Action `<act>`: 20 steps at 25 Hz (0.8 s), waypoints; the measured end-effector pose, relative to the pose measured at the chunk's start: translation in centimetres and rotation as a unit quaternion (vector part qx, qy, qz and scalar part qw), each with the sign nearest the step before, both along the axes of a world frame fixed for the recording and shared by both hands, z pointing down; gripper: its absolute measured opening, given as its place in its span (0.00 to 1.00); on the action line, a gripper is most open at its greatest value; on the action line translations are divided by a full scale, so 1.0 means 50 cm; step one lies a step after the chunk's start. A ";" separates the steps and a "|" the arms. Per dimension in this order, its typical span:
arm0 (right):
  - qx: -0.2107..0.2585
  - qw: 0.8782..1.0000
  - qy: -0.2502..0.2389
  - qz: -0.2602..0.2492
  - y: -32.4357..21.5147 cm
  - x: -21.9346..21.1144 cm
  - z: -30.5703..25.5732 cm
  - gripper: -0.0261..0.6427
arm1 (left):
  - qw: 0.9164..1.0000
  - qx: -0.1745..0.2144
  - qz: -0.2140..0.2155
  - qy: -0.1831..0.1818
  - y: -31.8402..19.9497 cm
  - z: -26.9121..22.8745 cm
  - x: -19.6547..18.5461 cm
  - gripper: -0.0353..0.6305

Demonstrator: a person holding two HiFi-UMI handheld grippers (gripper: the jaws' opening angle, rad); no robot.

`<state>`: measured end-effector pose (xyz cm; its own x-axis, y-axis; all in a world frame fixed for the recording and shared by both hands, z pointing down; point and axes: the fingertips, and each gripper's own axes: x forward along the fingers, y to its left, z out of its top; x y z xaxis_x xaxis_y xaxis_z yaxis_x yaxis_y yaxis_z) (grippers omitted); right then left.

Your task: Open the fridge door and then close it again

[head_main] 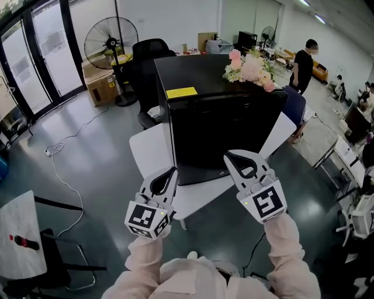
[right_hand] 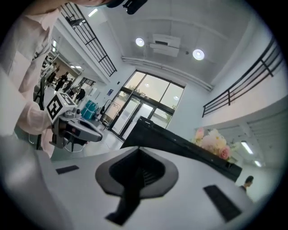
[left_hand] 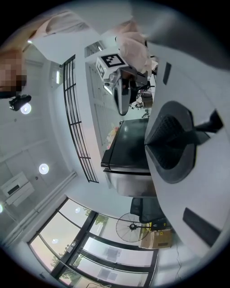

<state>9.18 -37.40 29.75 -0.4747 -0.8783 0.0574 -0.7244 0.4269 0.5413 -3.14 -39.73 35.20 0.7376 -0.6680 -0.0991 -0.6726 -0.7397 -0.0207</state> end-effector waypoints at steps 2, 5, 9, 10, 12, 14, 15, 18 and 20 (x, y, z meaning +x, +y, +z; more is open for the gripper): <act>0.006 1.000 0.021 -0.010 -0.020 -0.003 -0.025 0.06 | 1.000 0.008 0.001 -0.002 -0.013 -0.015 0.003 0.07; 0.010 0.999 0.045 -0.019 -0.052 -0.008 -0.062 0.06 | 1.000 0.017 -0.001 -0.005 -0.028 -0.037 0.006 0.07; 0.008 0.995 0.091 -0.031 -0.089 -0.026 -0.100 0.10 | 1.000 0.024 -0.008 -0.003 -0.049 -0.064 -0.007 0.07; 0.004 0.994 0.106 -0.034 -0.096 -0.033 -0.104 0.15 | 1.000 0.024 -0.011 -0.003 -0.054 -0.069 -0.011 0.07; -0.008 0.990 0.134 -0.043 -0.107 -0.048 -0.110 0.22 | 1.000 0.025 -0.018 -0.005 -0.063 -0.078 -0.020 0.07; -0.014 0.986 0.158 -0.047 -0.118 -0.059 -0.115 0.26 | 0.999 0.026 -0.021 -0.008 -0.071 -0.083 -0.025 0.07; -0.015 0.984 0.170 -0.047 -0.123 -0.063 -0.117 0.27 | 0.999 0.026 -0.021 -0.009 -0.075 -0.084 -0.026 0.07; -0.031 0.976 0.210 -0.049 -0.140 -0.070 -0.113 0.28 | 0.999 0.023 -0.021 -0.011 -0.085 -0.086 -0.026 0.07; -0.051 0.969 0.235 -0.055 -0.150 -0.077 -0.106 0.29 | 0.999 0.022 -0.022 -0.011 -0.091 -0.088 -0.027 0.07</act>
<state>5.34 -44.91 24.46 -0.4666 -0.8019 0.3732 -0.3552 0.5563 0.7512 -4.51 -44.27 30.80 0.7104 -0.6948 -0.1121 -0.7030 -0.7080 -0.0674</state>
